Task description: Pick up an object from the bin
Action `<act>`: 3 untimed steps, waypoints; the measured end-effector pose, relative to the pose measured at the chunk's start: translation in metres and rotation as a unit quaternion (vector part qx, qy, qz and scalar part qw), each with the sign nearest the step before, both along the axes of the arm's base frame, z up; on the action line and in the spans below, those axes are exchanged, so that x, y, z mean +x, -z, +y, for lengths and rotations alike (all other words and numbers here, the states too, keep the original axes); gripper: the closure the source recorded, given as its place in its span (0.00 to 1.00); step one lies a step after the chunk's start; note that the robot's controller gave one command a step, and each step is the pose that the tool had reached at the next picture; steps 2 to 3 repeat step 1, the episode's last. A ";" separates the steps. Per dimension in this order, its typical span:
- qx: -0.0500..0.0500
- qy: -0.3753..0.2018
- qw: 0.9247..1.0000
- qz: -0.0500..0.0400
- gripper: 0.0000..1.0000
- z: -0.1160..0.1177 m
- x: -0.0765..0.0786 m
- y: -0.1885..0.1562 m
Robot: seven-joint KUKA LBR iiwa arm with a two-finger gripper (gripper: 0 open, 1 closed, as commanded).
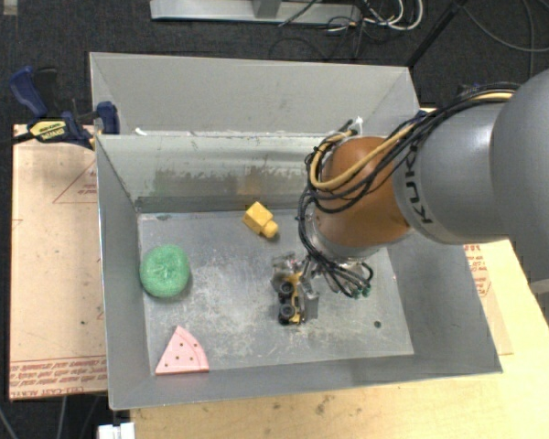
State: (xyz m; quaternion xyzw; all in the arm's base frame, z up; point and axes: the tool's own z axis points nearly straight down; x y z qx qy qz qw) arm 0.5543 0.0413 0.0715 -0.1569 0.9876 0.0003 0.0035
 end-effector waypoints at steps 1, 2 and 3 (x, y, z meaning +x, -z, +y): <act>0.000 0.000 1.000 0.000 1.00 0.000 0.000 0.000; 0.000 0.000 1.000 0.000 1.00 0.000 0.000 0.000; 0.000 0.000 1.000 0.000 1.00 0.000 0.000 0.000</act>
Offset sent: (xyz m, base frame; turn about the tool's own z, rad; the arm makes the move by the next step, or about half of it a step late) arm 0.0000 0.0000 0.0000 0.0000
